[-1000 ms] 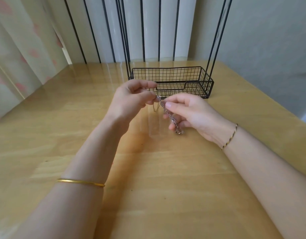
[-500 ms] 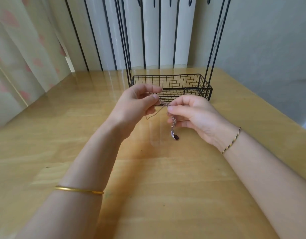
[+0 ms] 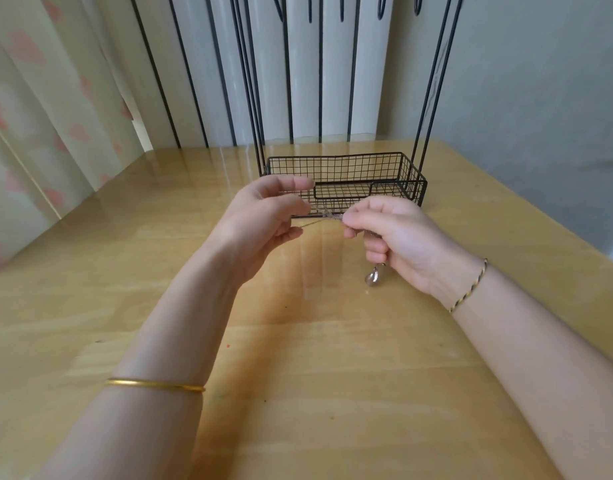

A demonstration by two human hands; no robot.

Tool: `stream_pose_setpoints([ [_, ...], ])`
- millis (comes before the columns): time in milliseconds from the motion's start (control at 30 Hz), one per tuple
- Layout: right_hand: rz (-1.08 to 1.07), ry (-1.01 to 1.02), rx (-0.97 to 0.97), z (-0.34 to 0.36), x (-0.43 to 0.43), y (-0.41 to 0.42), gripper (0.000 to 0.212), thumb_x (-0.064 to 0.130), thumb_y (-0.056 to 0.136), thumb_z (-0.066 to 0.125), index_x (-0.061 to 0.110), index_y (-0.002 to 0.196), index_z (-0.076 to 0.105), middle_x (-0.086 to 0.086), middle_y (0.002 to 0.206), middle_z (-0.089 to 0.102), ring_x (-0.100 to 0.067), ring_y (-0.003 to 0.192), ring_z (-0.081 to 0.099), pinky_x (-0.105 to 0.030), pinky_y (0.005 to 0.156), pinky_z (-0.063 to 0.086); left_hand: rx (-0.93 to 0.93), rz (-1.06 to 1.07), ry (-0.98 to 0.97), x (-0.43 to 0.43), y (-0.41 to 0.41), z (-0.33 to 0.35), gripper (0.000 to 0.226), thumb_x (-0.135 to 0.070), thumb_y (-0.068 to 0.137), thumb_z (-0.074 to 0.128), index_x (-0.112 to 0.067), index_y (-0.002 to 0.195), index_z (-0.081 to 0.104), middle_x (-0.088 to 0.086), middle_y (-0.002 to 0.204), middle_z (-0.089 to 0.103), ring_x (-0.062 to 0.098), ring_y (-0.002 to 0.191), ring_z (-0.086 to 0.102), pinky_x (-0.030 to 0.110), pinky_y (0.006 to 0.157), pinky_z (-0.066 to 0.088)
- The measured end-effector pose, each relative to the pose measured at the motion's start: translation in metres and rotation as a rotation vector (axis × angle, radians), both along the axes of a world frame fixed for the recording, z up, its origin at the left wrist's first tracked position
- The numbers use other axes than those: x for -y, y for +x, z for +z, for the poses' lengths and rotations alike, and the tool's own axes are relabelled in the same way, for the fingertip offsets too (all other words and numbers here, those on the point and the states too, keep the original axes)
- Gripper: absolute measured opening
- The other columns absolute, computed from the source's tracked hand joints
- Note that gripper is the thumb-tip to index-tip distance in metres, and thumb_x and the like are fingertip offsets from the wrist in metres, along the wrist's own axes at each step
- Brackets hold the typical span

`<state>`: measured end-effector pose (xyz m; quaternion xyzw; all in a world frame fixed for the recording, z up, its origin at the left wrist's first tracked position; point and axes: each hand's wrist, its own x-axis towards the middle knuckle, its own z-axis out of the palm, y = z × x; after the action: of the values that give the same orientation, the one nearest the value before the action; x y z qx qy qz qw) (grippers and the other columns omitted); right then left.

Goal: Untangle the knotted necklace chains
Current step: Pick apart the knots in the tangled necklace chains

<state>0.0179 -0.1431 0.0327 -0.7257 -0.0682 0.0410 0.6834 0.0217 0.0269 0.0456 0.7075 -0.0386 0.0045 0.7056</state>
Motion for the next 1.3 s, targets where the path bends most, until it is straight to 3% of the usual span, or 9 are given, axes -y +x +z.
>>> stream_pose_setpoints([
  [167,0.045,0.047,0.000,0.002,-0.001,-0.003,0.015,-0.005,0.085,0.058,0.008,0.077,0.057,-0.012,0.080,0.066,-0.014,0.058,0.061,-0.025,0.053,0.048,0.155,0.124,0.237,0.004,0.000,-0.002,0.028,0.005,0.088,0.054,-0.021,0.094,0.063,-0.005,0.077,0.056,0.005,0.067,0.053,0.013,0.055,0.046],
  [300,0.108,0.103,-0.012,0.003,-0.002,-0.004,0.016,-0.012,0.086,0.053,0.004,0.086,0.056,-0.017,0.082,0.068,-0.021,0.063,0.067,-0.028,0.056,0.054,0.172,0.144,0.195,0.007,0.000,0.001,0.009,-0.013,0.093,0.058,-0.011,0.097,0.065,-0.003,0.077,0.058,0.001,0.058,0.051,0.019,0.059,0.048],
  [433,0.122,0.074,0.010,0.002,-0.003,-0.003,0.013,-0.006,0.086,0.058,0.001,0.096,0.062,-0.013,0.079,0.067,-0.018,0.064,0.065,-0.029,0.063,0.057,0.128,0.086,0.010,0.008,-0.004,0.008,0.015,-0.014,0.097,0.051,-0.009,0.095,0.065,-0.007,0.053,0.052,0.004,0.046,0.046,0.024,0.063,0.049],
  [800,0.077,0.092,0.047,0.007,-0.006,-0.005,0.012,-0.002,0.085,0.061,0.010,0.082,0.062,-0.005,0.072,0.064,-0.014,0.060,0.060,-0.029,0.065,0.052,0.084,0.024,-0.132,0.010,-0.010,0.013,0.016,-0.012,0.098,0.047,-0.011,0.098,0.063,0.002,0.077,0.071,0.007,0.044,0.031,0.018,0.050,0.042],
  [967,0.081,0.066,0.086,0.006,-0.009,-0.006,0.007,0.009,0.087,0.062,0.011,0.081,0.064,-0.001,0.067,0.060,-0.011,0.053,0.048,-0.026,0.059,0.040,0.080,-0.014,-0.155,0.012,-0.011,0.016,0.016,-0.010,0.098,0.048,-0.010,0.101,0.063,0.003,0.075,0.068,0.008,0.046,0.029,0.017,0.045,0.036],
  [1100,0.030,0.074,0.084,0.005,-0.008,-0.004,0.013,0.004,0.087,0.061,0.012,0.076,0.062,-0.001,0.063,0.059,-0.011,0.049,0.048,-0.024,0.054,0.043,0.067,-0.020,-0.177,0.012,-0.011,0.016,0.017,-0.009,0.097,0.047,-0.008,0.101,0.064,0.003,0.071,0.065,0.009,0.046,0.028,0.018,0.044,0.033],
  [1300,0.077,0.070,0.080,0.003,-0.011,-0.006,0.006,0.014,0.088,0.062,0.013,0.082,0.064,0.002,0.065,0.054,-0.010,0.054,0.047,-0.023,0.055,0.040,0.057,-0.056,-0.172,0.013,-0.011,0.015,0.020,-0.006,0.097,0.044,-0.007,0.103,0.063,0.004,0.074,0.067,0.009,0.045,0.028,0.017,0.043,0.032],
])
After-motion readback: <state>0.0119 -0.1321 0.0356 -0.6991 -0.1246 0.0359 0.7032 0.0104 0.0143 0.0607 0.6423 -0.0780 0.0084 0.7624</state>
